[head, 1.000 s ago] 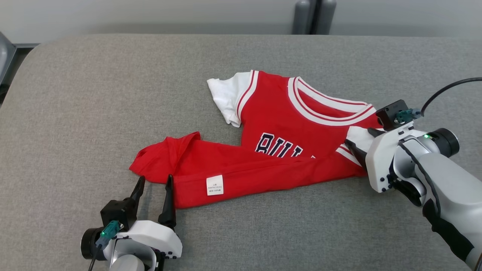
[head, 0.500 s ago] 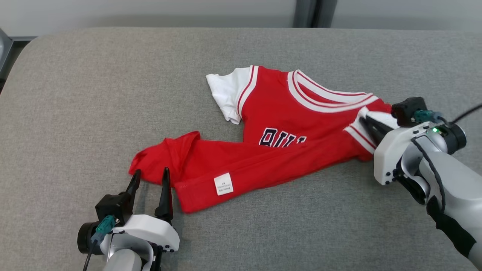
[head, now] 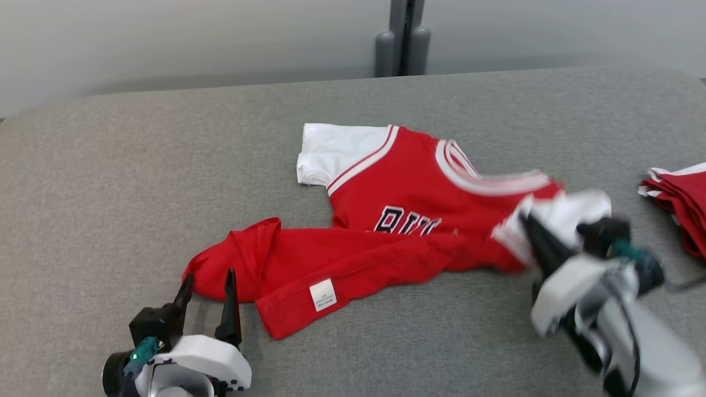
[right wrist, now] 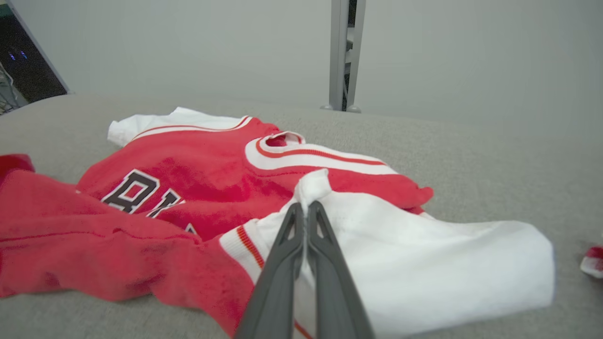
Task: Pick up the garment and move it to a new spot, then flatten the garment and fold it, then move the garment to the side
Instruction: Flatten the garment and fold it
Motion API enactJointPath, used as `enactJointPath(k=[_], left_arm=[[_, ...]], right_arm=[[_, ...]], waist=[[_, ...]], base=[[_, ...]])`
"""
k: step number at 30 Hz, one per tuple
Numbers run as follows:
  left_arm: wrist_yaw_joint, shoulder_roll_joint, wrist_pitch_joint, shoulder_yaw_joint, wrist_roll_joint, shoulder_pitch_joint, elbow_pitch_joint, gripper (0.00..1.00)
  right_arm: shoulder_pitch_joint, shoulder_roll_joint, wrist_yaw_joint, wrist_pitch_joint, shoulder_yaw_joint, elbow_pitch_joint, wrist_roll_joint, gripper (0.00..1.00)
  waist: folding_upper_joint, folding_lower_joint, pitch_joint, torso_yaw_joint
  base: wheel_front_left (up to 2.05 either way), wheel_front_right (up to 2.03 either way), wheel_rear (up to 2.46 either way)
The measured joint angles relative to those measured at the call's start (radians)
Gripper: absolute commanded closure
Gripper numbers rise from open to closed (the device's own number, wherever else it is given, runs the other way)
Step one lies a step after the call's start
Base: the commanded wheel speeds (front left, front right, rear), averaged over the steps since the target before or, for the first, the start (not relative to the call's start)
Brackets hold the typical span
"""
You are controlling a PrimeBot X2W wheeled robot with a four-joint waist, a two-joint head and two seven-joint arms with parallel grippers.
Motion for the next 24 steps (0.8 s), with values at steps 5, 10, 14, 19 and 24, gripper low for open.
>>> enactJointPath(k=[5,10,14,19,24], left_arm=[[-0.004,0.000,0.000,0.009,0.009,0.014,0.008,0.00],[-0.008,0.000,0.000,0.015,0.012,0.014,0.012,0.00],[-0.008,0.000,0.000,0.022,0.017,0.016,0.011,0.00],[-0.009,0.000,0.000,0.027,0.018,0.030,0.009,0.00],[-0.010,0.000,0.000,0.025,0.018,0.031,0.009,0.00]], right_arm=[[0.219,0.068,0.000,0.000,-0.146,-0.089,-0.144,0.00],[0.330,0.115,0.000,0.000,-0.244,-0.136,-0.223,0.00],[0.356,0.127,0.000,0.000,-0.299,-0.151,-0.243,0.00],[0.342,0.123,0.000,0.000,-0.344,-0.158,-0.247,0.00],[0.279,0.119,0.000,0.000,-0.311,-0.149,-0.228,0.00]], waist=[[0.0000,0.0000,-0.023,-0.037],[0.0000,0.0000,-0.037,-0.056],[0.0000,0.0000,-0.048,-0.063],[0.0000,0.0000,-0.057,-0.064],[0.0000,0.0000,-0.057,-0.056]], base=[[0.00,0.00,0.00],[0.00,0.00,0.00],[0.00,0.00,0.00],[0.00,0.00,0.00],[0.00,0.00,0.00]])
